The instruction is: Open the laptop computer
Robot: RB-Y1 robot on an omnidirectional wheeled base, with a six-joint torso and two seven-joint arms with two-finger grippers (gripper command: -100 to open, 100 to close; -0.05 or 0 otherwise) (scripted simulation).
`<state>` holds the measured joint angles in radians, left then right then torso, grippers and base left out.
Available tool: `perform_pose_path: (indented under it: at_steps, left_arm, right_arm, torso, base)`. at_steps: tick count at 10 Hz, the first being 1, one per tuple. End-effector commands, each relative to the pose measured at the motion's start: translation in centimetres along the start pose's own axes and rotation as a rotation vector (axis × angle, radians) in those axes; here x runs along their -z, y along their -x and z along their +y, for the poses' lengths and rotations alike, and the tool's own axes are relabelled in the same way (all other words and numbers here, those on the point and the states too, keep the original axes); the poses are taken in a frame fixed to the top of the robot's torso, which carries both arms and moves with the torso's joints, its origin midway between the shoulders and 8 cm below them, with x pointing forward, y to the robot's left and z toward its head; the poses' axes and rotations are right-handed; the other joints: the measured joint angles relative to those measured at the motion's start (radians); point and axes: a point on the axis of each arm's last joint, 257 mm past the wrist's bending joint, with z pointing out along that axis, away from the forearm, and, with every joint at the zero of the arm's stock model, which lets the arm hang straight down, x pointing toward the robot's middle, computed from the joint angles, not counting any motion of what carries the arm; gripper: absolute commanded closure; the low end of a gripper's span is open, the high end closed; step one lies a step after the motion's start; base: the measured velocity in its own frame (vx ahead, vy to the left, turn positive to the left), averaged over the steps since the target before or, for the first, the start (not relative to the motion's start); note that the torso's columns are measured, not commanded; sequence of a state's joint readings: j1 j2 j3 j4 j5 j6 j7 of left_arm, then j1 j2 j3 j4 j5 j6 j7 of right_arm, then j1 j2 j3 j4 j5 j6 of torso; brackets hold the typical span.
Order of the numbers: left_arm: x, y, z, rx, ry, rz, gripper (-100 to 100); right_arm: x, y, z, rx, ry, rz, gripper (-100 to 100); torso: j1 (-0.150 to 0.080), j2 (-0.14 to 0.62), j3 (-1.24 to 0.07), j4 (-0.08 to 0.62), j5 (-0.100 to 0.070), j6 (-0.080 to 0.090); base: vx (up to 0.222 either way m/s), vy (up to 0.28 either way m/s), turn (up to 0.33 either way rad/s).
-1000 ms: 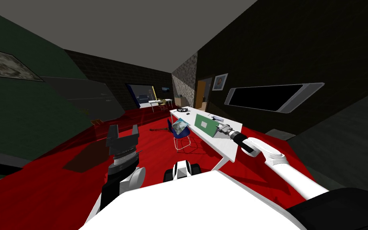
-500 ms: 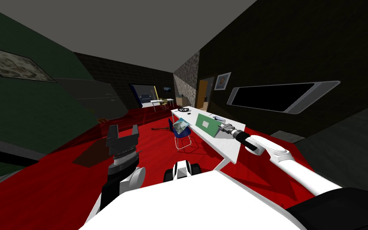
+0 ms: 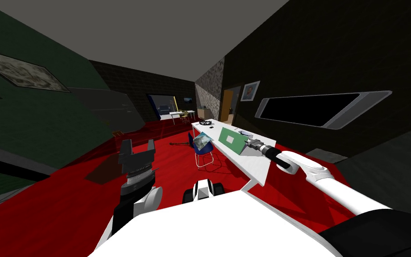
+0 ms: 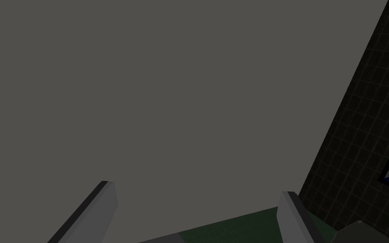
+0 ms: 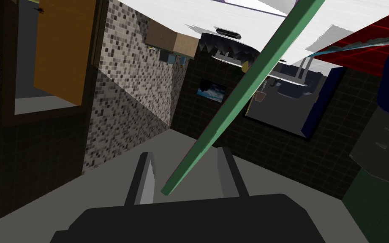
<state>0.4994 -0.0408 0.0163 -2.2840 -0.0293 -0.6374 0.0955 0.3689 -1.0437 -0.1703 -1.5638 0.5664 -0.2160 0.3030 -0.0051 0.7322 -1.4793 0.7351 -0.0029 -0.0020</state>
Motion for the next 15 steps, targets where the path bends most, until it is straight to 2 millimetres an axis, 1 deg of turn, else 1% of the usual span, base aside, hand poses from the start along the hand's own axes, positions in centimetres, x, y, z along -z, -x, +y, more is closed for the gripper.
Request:
perform_pose_path:
  at_steps: [1,3,4,5,8,9,10,12,15]
  left_arm:
    - [0.0,0.0,0.0,0.000,0.000,0.000,0]
    - [0.0,0.0,0.0,0.000,0.000,0.000,0]
    - [0.0,0.0,0.0,0.000,0.000,0.000,0]
    - [0.0,0.0,0.0,0.000,0.000,0.000,0]
    - [0.0,0.0,0.0,0.000,0.000,0.000,0]
    - [0.0,0.0,0.0,0.000,0.000,0.000,0]
    - [0.0,0.0,0.0,0.000,0.000,0.000,0]
    - [0.0,0.0,0.0,0.000,0.000,0.000,0]
    - [0.0,0.0,0.0,0.000,0.000,0.000,0]
  right_arm:
    - [0.3,-1.0,-0.1,-0.066,0.013,0.029,100]
    - [0.8,-2.0,-0.2,-0.137,0.027,0.062,100]
    - [1.1,-2.4,-0.2,-0.168,0.033,0.079,100]
    - [1.1,-2.4,-0.2,-0.175,0.032,0.079,100]
    - [1.9,-3.9,-0.5,-0.284,0.043,0.133,100]
    - [1.6,-3.0,-0.6,-0.259,0.040,0.113,100]
    - [2.2,-4.4,0.6,-0.344,0.062,0.142,100]
    - [2.9,-5.8,1.8,-0.420,0.080,0.173,100]
    - [4.1,-7.8,3.5,-0.534,0.103,0.222,100]
  torso:
    - [-0.002,-0.003,-0.001,-0.001,-0.002,-0.001]
    - [-0.001,-0.002,-0.001,-0.002,-0.001,0.001]
    - [-0.002,-0.002,-0.001,-0.002,-0.002,0.001]
    - [-0.002,-0.002,-0.001,-0.002,-0.003,0.000]
    - [0.001,-0.001,0.000,-0.002,-0.001,0.000]
    - [0.000,-0.001,0.000,-0.002,-0.002,0.000]
    - [0.003,0.000,0.001,-0.001,-0.001,0.000]
    - [-0.003,-0.003,-0.001,-0.004,-0.005,-0.001]
    - [-0.003,-0.005,-0.002,-0.006,-0.008,-0.002]
  base:
    - [0.017,-0.060,0.034]
    - [0.017,-0.050,0.053]
    - [0.035,-0.076,0.065]
    - [0.022,-0.058,0.023]
    - [0.021,-0.066,0.062]
    - [0.005,-0.039,0.008]
    - [0.033,-0.087,0.038]
    - [0.068,-0.146,0.070]
    - [0.041,-0.112,0.059]
